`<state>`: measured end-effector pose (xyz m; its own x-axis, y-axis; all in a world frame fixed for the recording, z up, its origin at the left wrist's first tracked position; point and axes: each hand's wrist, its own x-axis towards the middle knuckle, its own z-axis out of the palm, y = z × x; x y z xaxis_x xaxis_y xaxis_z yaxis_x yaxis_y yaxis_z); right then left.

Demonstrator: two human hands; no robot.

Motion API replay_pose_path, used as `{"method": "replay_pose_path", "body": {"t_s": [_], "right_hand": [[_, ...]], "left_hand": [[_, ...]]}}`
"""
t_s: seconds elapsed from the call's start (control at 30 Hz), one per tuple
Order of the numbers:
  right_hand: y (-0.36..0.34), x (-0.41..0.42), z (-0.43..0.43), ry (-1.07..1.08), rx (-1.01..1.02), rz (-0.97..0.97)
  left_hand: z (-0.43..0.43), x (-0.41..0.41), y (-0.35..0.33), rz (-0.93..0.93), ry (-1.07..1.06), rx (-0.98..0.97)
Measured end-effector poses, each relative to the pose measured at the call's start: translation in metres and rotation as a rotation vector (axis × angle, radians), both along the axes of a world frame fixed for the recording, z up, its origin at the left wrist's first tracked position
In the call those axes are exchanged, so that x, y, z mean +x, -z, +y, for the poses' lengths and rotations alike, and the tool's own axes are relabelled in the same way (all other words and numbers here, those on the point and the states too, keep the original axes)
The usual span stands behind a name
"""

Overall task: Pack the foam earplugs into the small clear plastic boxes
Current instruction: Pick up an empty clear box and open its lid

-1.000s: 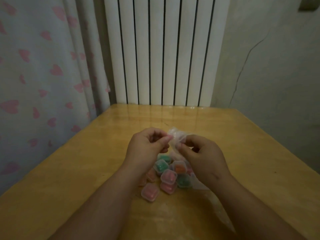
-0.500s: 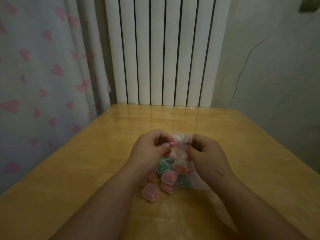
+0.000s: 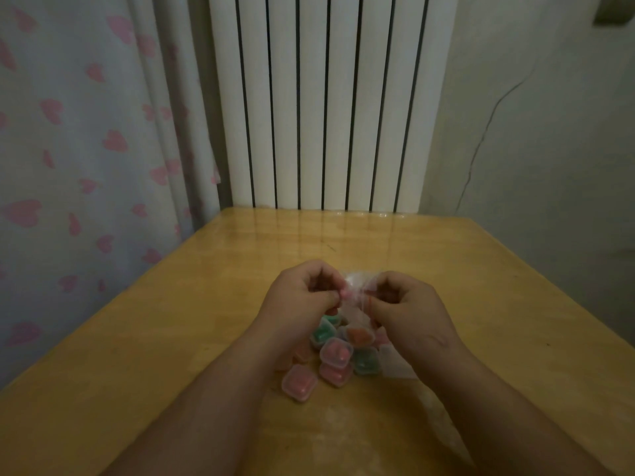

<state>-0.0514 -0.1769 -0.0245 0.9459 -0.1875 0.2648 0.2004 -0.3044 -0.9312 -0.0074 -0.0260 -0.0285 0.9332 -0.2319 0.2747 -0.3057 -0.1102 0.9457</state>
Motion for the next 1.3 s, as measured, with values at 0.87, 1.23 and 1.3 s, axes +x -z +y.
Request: {"method": "replay_pose_path", "body": {"t_s": [0.87,1.23,1.3], "right_hand": [[-0.0042,-0.0074,0.0049,-0.077,0.126,0.035],[-0.0043,-0.0066,0.0042,-0.061,0.150,0.073],[-0.0034,-0.0061,0.0037,-0.062,0.165,0.068]], "left_hand": [[-0.0011,-0.0014,0.0015,-0.059,-0.073,0.001],[-0.0024,-0.0020,-0.0014,-0.031,-0.005,-0.010],[-0.0015,-0.0020,-0.0016,-0.031,-0.013,-0.016]]}}
